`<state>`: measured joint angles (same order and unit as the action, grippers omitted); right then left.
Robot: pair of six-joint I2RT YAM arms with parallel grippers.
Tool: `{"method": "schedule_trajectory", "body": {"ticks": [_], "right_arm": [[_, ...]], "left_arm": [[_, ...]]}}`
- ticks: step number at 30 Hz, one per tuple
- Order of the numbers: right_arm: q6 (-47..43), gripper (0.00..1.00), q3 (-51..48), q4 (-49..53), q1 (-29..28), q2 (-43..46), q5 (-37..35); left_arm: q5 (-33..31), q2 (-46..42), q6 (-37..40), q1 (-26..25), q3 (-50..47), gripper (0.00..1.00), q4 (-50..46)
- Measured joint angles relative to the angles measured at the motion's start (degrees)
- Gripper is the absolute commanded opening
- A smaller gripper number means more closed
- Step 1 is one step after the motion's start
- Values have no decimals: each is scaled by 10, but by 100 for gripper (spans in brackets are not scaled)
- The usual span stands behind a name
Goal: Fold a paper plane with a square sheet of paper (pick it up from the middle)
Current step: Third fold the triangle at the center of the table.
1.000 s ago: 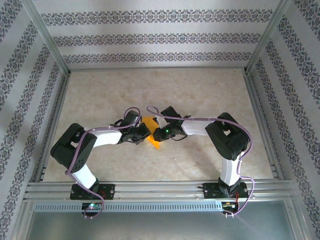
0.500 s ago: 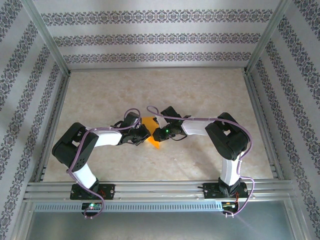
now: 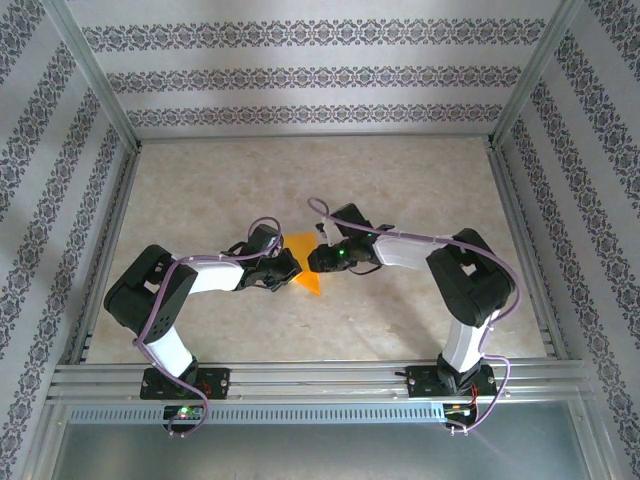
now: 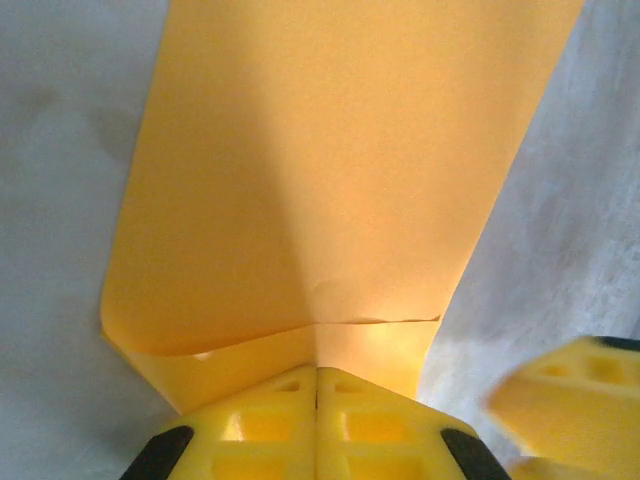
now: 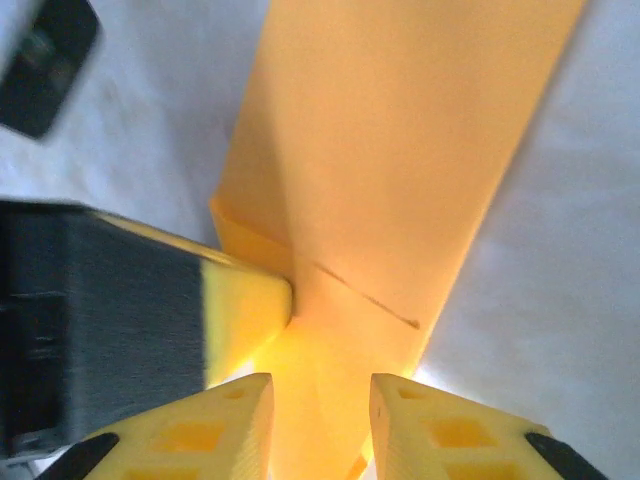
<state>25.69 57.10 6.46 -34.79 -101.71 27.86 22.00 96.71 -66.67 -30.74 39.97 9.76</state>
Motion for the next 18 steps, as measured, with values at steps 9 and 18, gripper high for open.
{"method": "schedule_trajectory", "body": {"ticks": [9,18], "right_arm": [[27,13,-18,3,-8,44,27],[31,6,-21,9,-52,0,58]], "left_arm": [[4,4,2,0,3,5,1],[5,5,4,0,4,5,1]]}}
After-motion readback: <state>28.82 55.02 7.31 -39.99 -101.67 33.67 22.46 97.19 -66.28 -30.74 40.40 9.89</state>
